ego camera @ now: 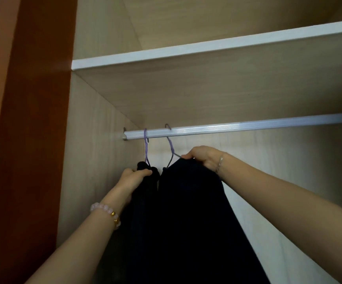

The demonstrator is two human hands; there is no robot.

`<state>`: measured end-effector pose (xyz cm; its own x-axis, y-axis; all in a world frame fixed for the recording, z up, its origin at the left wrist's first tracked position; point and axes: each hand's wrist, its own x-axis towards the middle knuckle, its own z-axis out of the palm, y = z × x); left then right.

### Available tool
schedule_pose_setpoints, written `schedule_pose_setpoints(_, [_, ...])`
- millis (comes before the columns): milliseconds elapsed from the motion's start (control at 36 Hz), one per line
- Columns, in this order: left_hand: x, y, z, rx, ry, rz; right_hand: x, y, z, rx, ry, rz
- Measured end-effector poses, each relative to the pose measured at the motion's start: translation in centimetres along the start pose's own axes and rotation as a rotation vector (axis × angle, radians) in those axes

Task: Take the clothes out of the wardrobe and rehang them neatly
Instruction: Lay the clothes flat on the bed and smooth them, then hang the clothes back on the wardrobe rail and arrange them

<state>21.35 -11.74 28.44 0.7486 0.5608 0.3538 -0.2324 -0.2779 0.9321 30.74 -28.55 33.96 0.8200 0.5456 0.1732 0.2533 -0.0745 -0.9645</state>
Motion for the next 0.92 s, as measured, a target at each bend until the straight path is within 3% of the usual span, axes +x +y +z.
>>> schedule_pose_setpoints(139, [-1.9, -0.3, 0.0, -0.029, -0.026, 0.007, -2.0, 1.6, 0.7, 0.009, 0.084, -0.119])
schedule_pose_setpoints(389, [-6.2, -3.0, 0.2, -0.048, -0.051, 0.064, -5.2, 5.5, 1.8, -0.03, 0.003, -0.32])
schedule_pose_setpoints(528, [-10.7, -7.3, 0.4, 0.089, -0.009, 0.204, -8.5, 12.3, 1.8, 0.176, 0.012, -0.318])
schedule_pose_setpoints(611, [-15.2, -12.8, 0.2, 0.112, -0.026, 0.207, -11.2, 20.0, 2.3, 0.268, 0.026, -0.237])
schedule_pose_setpoints(694, [-20.2, -19.5, 0.0, 0.114, -0.04, 0.042, -14.2, 28.2, 4.1, 0.278, -0.003, -0.05])
schedule_pose_setpoints(806, [-27.6, -27.5, -0.2, 0.042, -0.094, -0.244, -19.6, 37.6, 8.0, 0.121, -0.084, 0.219])
schedule_pose_setpoints(917, [-35.0, -34.6, -2.1, 0.009, -0.073, -0.482, -25.7, 45.0, 12.6, 0.08, -0.248, 0.627])
